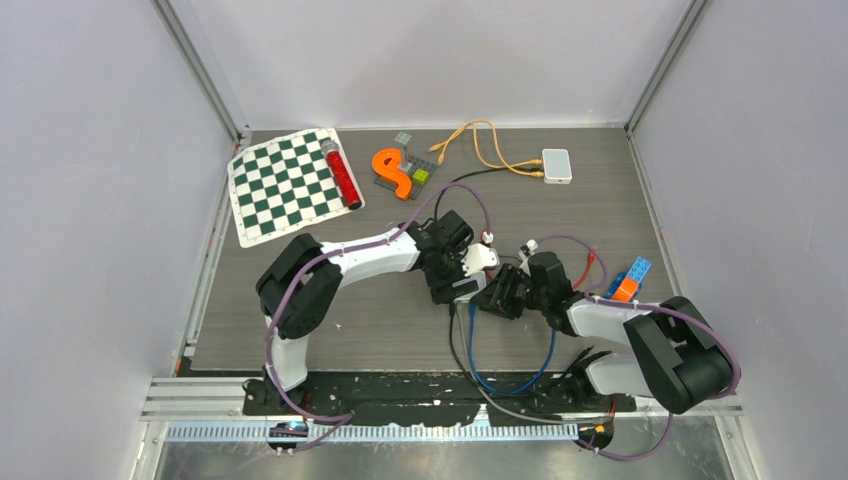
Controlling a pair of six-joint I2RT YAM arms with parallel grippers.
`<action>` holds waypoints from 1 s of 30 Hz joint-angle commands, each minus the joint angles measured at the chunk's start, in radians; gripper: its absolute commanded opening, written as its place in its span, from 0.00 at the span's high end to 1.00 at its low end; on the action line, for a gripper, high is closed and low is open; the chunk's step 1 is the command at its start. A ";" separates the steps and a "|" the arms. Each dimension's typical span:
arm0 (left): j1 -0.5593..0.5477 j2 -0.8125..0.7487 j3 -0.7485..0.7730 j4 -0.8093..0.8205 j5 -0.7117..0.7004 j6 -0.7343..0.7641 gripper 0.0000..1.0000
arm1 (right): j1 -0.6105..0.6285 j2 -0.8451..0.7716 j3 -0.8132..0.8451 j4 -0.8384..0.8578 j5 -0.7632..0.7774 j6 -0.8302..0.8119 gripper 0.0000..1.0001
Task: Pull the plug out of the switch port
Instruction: Place the connector at the center of the board, then pull the connector from the switch port.
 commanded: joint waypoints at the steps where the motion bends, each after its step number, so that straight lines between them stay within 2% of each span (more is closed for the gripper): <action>1: -0.005 0.006 -0.004 0.003 0.035 0.001 0.28 | 0.015 0.027 0.025 0.050 0.017 0.009 0.57; 13: 0.003 -0.016 -0.041 0.013 0.039 -0.007 0.32 | 0.030 0.073 0.061 0.029 0.038 -0.030 0.58; 19: 0.006 -0.028 -0.060 0.036 0.036 -0.033 0.29 | 0.029 -0.044 0.076 -0.155 0.131 -0.088 0.57; 26: 0.014 -0.054 -0.090 0.055 0.017 -0.044 0.23 | 0.030 -0.271 0.078 -0.316 0.300 -0.119 0.45; 30: 0.026 -0.073 -0.107 0.077 0.011 -0.047 0.14 | 0.028 -0.286 0.109 -0.358 0.348 -0.140 0.41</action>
